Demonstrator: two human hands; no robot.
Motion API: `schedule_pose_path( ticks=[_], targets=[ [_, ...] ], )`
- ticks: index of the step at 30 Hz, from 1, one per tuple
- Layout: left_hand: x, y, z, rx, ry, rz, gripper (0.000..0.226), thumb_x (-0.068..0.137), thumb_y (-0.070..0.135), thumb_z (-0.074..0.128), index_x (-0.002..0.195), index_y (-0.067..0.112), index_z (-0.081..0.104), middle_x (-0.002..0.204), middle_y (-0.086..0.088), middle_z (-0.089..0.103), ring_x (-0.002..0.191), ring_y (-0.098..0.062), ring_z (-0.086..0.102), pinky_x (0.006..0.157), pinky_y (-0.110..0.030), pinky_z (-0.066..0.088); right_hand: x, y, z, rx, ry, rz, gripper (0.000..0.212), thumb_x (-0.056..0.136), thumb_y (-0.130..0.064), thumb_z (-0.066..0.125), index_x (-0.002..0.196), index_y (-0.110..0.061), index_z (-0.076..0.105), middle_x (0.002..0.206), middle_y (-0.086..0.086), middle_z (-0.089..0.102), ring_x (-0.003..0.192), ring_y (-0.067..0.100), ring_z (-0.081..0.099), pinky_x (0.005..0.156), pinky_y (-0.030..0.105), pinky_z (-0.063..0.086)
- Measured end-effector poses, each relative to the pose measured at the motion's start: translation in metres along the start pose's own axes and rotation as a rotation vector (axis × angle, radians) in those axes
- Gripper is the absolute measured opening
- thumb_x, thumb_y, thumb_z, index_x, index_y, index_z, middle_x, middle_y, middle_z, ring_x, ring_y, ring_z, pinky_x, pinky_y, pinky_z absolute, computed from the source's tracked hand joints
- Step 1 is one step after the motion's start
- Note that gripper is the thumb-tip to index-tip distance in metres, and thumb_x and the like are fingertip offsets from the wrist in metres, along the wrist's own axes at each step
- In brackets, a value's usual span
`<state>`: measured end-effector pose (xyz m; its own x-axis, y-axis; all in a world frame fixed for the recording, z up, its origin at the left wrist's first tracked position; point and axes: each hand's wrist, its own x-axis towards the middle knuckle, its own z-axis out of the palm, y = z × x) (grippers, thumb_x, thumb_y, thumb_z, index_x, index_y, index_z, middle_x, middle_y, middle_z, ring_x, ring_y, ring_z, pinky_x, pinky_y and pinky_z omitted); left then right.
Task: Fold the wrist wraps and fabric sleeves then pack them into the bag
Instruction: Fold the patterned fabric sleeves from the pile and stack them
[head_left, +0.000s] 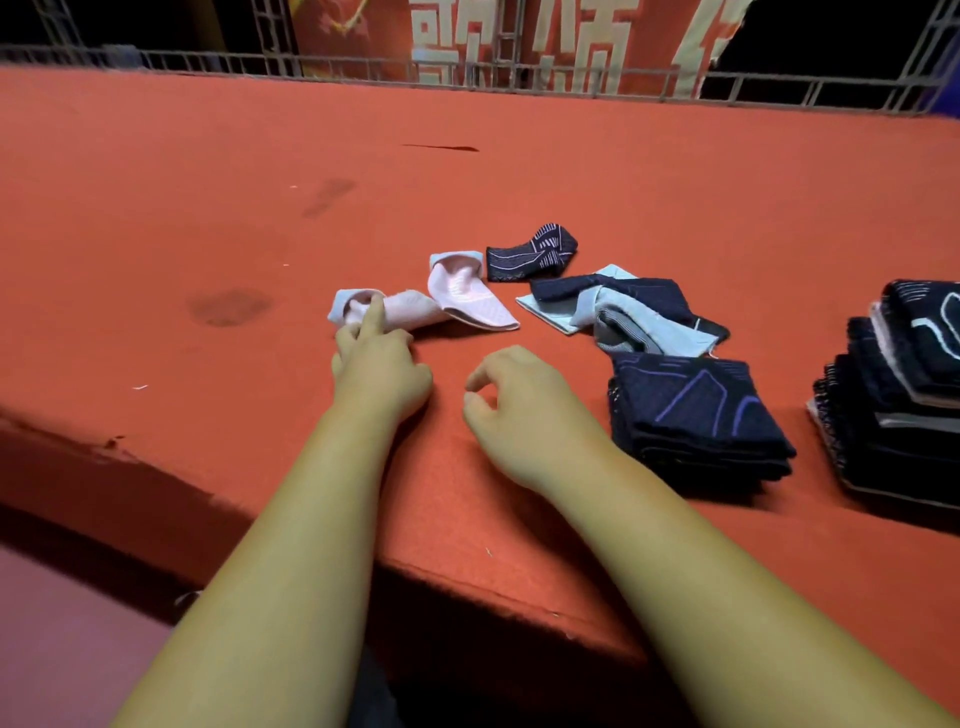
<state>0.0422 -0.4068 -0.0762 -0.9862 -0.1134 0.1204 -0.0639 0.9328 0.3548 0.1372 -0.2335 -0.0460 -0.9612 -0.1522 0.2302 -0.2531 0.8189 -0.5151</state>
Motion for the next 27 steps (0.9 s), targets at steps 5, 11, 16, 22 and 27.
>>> schedule_pose_path(
  ticks=[5, 11, 16, 22, 27],
  targets=[
    [0.006, -0.006, 0.000, -0.041, 0.029, -0.067, 0.062, 0.090, 0.039, 0.065, 0.148, 0.017, 0.056, 0.177, 0.004, 0.015, 0.148, -0.040, 0.029, 0.118, -0.053, 0.033, -0.009, 0.024, 0.037, -0.050, -0.017, 0.026, 0.021, 0.097, -0.027, 0.063, 0.116, -0.024, 0.069, 0.124, -0.002, 0.063, 0.117, 0.025, 0.059, 0.107, 0.043, 0.048],
    [-0.001, 0.005, -0.018, -0.170, 0.265, -0.019, 0.051, 0.087, 0.047, 0.065, 0.126, 0.016, 0.071, 0.146, 0.003, 0.055, 0.135, -0.036, 0.039, 0.111, -0.048, 0.035, -0.014, 0.030, 0.036, -0.001, 0.030, -0.016, 0.023, 0.096, -0.022, 0.065, 0.118, -0.022, 0.070, 0.124, -0.005, 0.065, 0.117, 0.021, 0.060, 0.109, 0.040, 0.047],
    [-0.030, 0.031, -0.049, -0.422, 0.492, 0.131, 0.028, 0.083, 0.038, 0.066, 0.104, 0.025, 0.079, 0.108, -0.006, 0.070, 0.111, -0.034, 0.062, 0.098, -0.041, 0.048, -0.016, 0.024, 0.024, 0.181, 0.034, 0.028, 0.055, 0.098, -0.023, 0.070, 0.151, -0.019, 0.053, 0.145, -0.002, 0.056, 0.133, 0.017, 0.057, 0.113, 0.025, 0.040],
    [-0.072, 0.062, -0.078, -1.537, -0.066, 0.133, 0.036, 0.087, 0.009, 0.070, 0.122, 0.008, 0.077, 0.106, -0.013, 0.080, 0.090, -0.022, 0.075, 0.086, -0.037, 0.059, -0.037, 0.002, -0.038, 0.447, 0.169, 0.028, 0.084, 0.100, -0.039, 0.071, 0.168, -0.046, 0.021, 0.158, -0.019, 0.043, 0.130, 0.005, 0.058, 0.110, 0.027, 0.043],
    [-0.092, 0.083, -0.081, -1.620, -0.453, 0.408, 0.059, 0.092, 0.003, 0.061, 0.150, 0.015, 0.058, 0.150, -0.010, 0.062, 0.140, -0.030, 0.060, 0.116, -0.052, 0.049, -0.066, 0.004, -0.097, 0.505, 0.478, 0.063, 0.042, 0.104, -0.026, 0.065, 0.143, -0.041, 0.059, 0.118, -0.018, 0.071, 0.102, -0.001, 0.068, 0.086, 0.011, 0.048]
  ],
)
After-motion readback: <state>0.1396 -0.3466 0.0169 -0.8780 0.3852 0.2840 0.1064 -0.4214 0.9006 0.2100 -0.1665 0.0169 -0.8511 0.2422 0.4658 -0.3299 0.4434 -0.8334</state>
